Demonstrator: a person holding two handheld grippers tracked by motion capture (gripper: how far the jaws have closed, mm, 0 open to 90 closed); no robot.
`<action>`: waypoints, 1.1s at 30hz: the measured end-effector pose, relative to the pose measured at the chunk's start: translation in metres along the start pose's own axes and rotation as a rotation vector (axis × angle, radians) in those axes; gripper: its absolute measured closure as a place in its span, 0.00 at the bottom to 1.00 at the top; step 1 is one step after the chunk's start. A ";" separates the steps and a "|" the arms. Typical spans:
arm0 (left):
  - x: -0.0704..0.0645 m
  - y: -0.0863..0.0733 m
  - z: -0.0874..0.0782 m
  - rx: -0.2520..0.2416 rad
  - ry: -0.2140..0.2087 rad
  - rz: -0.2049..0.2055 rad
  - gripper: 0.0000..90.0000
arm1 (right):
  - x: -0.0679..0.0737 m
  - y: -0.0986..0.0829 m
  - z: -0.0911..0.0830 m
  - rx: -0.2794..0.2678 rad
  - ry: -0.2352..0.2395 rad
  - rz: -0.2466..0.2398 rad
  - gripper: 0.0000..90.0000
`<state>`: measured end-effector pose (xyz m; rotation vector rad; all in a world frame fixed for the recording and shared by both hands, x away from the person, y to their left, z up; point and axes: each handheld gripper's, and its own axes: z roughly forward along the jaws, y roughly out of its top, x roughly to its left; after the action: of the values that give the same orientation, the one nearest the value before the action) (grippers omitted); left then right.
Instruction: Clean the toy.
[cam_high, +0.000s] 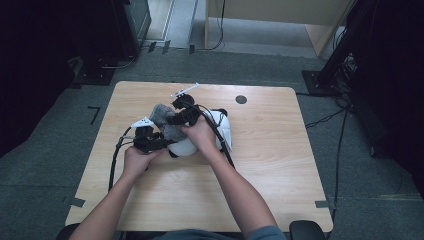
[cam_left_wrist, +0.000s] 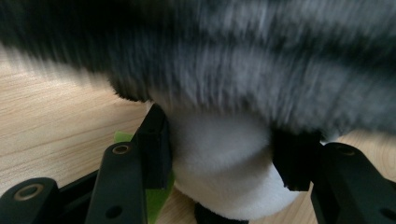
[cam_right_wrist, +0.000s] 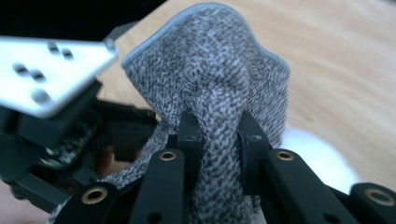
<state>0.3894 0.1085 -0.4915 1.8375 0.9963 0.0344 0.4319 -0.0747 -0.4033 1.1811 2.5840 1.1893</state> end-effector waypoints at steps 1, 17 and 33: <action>0.000 0.000 0.000 0.001 0.001 0.000 0.52 | 0.000 -0.003 0.000 -0.010 -0.005 -0.001 0.85; 0.000 0.002 0.001 0.003 -0.001 -0.005 0.53 | -0.040 -0.016 -0.038 -0.002 -0.114 0.046 0.86; 0.000 0.002 0.001 0.003 -0.005 -0.002 0.53 | -0.076 -0.034 -0.088 -0.053 -0.158 0.102 0.85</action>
<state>0.3909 0.1077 -0.4901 1.8382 0.9953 0.0271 0.4334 -0.1940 -0.3829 1.3513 2.3901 1.1243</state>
